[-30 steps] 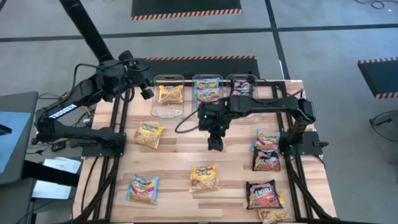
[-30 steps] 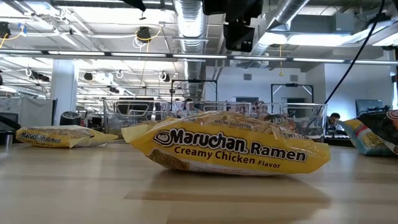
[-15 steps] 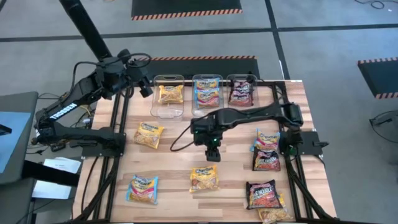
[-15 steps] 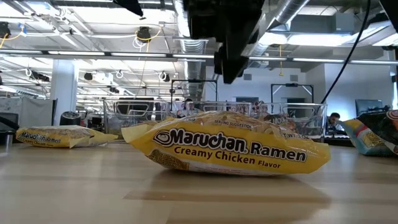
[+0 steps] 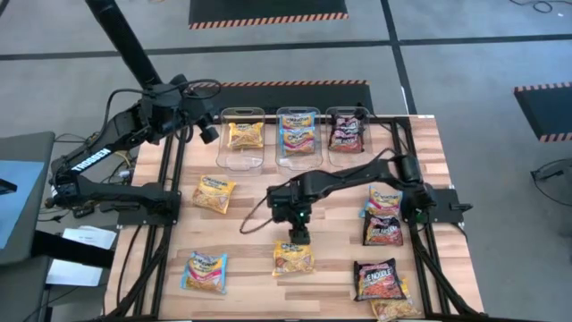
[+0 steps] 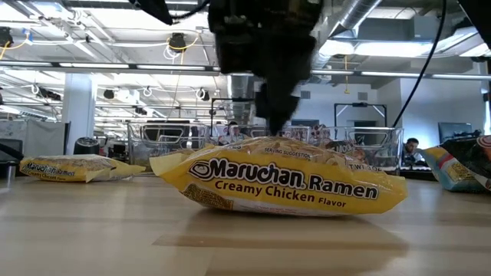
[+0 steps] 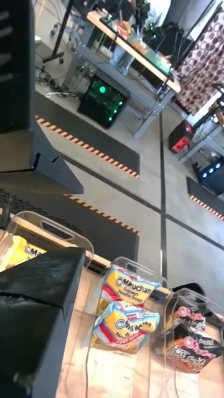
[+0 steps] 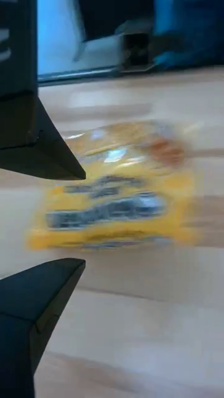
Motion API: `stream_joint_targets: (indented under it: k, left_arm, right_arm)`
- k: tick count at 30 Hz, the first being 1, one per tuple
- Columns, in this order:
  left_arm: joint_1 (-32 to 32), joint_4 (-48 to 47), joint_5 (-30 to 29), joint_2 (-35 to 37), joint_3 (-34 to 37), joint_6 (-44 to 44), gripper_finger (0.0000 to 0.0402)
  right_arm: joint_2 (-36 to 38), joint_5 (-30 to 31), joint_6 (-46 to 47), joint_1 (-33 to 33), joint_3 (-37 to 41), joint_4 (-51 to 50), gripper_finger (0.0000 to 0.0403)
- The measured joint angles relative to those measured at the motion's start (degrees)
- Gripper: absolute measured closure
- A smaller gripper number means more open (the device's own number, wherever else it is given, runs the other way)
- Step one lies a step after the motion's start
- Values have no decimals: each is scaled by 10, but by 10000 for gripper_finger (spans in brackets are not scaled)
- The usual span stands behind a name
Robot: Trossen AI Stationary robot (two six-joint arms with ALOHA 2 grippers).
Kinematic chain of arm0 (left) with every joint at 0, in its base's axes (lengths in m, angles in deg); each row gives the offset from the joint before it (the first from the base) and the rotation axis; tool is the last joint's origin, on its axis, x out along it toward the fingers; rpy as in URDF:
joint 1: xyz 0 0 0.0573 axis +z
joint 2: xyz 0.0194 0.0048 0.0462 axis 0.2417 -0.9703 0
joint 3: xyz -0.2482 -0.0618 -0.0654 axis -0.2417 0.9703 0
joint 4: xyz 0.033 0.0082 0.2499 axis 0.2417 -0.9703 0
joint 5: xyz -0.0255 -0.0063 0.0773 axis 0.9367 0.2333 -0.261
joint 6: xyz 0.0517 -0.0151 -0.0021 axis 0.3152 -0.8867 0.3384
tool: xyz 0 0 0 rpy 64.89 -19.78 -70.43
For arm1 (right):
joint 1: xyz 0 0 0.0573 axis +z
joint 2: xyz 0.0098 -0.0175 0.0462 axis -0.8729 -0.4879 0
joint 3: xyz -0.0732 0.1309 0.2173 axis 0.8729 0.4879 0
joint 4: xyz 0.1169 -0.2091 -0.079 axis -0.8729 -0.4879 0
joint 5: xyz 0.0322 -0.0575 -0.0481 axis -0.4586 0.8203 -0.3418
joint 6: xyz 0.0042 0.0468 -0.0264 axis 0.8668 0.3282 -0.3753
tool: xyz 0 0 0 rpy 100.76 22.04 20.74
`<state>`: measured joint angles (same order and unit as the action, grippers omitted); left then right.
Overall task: Sort Maruchan noodles
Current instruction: Put the yellow noodle pack into the left transparent bin
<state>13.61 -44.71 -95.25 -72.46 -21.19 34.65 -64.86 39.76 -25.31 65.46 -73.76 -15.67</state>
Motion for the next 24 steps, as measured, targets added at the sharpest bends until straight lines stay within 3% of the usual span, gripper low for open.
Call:
stream_joint_targets:
  k: [8,24]
  left_arm:
    - [0,-10,11,0,0,3,260]
    - [0,-21,26,0,0,5,260]
  right_arm:
    - [-40,1,30,21,1,-2,163]
    - [-48,41,65,25,1,16,163]
